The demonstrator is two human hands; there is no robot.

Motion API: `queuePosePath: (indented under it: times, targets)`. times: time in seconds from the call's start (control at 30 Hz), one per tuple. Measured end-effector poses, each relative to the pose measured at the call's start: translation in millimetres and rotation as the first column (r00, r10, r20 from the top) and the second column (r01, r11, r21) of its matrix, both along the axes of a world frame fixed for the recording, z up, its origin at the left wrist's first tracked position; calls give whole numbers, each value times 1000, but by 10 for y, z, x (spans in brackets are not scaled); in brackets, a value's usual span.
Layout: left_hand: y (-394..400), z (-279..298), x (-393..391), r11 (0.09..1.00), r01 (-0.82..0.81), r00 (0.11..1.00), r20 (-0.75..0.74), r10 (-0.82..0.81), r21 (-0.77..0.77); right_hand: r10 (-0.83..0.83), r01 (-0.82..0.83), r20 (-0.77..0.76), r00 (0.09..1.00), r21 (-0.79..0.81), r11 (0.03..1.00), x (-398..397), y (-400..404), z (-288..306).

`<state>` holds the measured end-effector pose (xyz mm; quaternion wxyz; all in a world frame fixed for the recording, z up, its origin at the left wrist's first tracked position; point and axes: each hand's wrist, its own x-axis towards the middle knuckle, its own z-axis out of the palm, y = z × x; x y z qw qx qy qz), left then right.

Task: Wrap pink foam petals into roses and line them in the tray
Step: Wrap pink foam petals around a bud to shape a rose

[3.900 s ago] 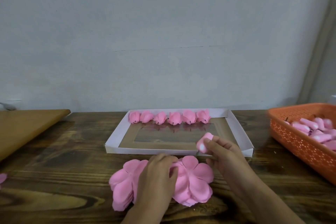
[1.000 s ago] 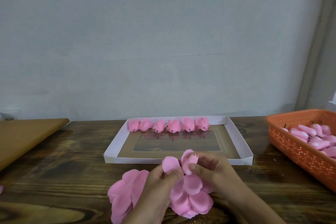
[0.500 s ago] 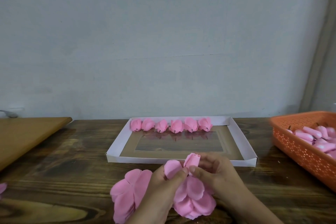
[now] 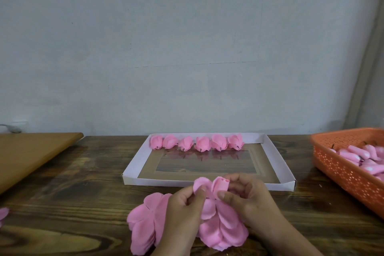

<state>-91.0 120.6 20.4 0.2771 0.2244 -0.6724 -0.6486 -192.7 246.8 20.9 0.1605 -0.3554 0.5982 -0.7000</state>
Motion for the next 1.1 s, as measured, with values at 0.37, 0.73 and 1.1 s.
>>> queuePosePath:
  times: [0.37,0.73,1.1]
  targets:
    - [64,54,27,996,70,997,-19,-72,-63,31,-31,2,1000,-10,999,28,-2,7]
    - [51,16,22,998,17,999,31,-15,-67,22,-22,-29,999,3,1000,56,0,53]
    - [14,9,24,993,-115,992,42,116,-31,201,-203,-46,978,-38,978,78,31,66]
